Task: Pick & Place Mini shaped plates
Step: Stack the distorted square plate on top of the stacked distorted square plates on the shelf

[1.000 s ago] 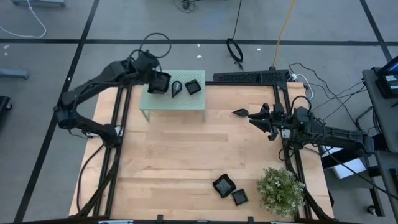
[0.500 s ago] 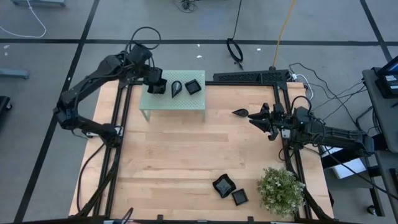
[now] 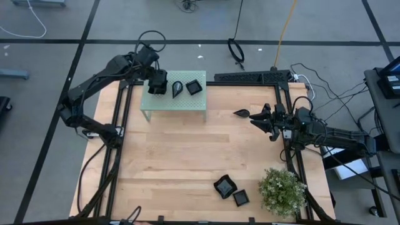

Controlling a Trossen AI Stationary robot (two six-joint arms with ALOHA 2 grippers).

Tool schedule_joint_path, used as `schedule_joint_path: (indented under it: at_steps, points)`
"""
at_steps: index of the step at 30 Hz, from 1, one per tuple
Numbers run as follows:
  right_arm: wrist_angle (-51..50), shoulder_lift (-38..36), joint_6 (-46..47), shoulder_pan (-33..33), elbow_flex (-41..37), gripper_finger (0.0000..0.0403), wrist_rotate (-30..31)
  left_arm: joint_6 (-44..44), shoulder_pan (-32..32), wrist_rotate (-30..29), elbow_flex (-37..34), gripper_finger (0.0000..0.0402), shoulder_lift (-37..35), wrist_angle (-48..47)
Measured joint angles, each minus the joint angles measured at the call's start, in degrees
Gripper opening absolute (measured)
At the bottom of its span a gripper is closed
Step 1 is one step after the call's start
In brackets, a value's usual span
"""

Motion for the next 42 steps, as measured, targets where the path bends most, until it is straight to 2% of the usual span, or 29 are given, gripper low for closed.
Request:
schedule_joint_path:
  at_steps: [4, 10, 24, 27, 36, 42]
  points:
    - [0.0, 0.01, -0.01, -0.01, 0.0, 0.0116, 0.02, -0.1, -0.2, 0.29, 0.0, 0.0009, 0.14, -0.69]
    - [0.0, 0.0, -0.01, 0.0, 0.0, 0.0116, 0.02, -0.46, -0.58, 1.42, 0.0, 0.0024, 0.12, -1.99]
    - [0.0, 0.01, -0.01, 0.0, 0.0, 0.0116, 0.0, -0.84, -1.13, 1.92, 0.0, 0.0029, 0.12, -3.01]
    - [0.0, 0.01, -0.01, 0.0, 0.0, 0.0116, 0.01, -2.0, -1.13, 2.02, 0.0, 0.0052, 0.12, -2.87]
    - [0.0, 0.01, -0.02, -0.01, 0.02, 0.0116, 0.0, 1.46, -1.15, 4.95, 0.0, 0.017, -0.93, 1.54]
    - [0.0, 0.02, -0.02, 0.0, 0.02, 0.0116, 0.0, 7.76, -2.39, 5.27, 0.0, 0.0207, -2.82, 8.55]
